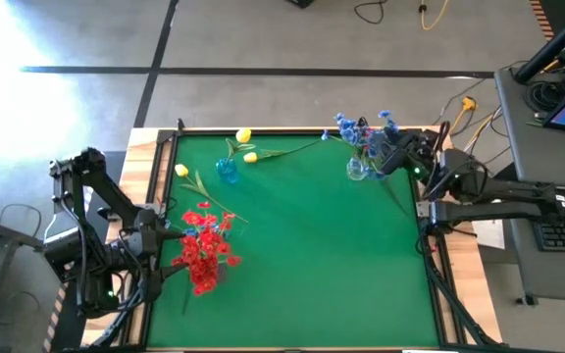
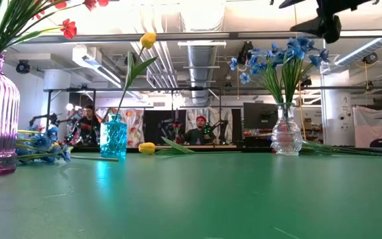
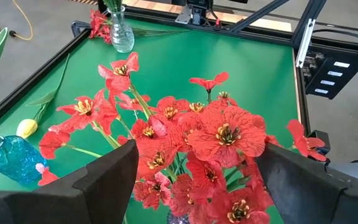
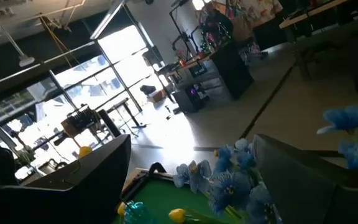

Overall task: Sort flowers into vase by color
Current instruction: Put the top yellow tulip into the blue vase

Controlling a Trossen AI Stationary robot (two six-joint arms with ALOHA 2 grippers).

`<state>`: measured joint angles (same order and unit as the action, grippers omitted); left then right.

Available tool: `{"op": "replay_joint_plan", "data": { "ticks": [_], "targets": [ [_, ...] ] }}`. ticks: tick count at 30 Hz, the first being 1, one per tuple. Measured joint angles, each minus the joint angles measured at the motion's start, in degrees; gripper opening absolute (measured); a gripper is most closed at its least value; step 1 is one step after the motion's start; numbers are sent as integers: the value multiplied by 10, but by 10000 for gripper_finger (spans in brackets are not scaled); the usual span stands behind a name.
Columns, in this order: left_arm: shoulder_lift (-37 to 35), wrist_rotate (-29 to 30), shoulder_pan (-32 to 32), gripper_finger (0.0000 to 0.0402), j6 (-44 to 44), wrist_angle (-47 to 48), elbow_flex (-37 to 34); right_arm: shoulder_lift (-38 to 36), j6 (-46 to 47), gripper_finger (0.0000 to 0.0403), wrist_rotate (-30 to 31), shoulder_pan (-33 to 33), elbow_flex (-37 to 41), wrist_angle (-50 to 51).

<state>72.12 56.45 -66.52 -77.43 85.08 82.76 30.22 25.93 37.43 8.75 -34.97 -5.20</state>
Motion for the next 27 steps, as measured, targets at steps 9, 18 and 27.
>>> {"op": "replay_joint_plan", "data": {
  "ticks": [9, 18, 27],
  "targets": [
    [0, -15, 0, 310, -54, 0, 0, 0, -5, 327, -21, 0, -30, 21],
    [0, -173, 0, 310, -181, 14, 0, 9, -1, 327, -95, 0, -41, 20],
    [-3, -184, 0, 310, -239, 49, 0, 40, 18, 327, -128, 0, -41, 15]
  ]
}}
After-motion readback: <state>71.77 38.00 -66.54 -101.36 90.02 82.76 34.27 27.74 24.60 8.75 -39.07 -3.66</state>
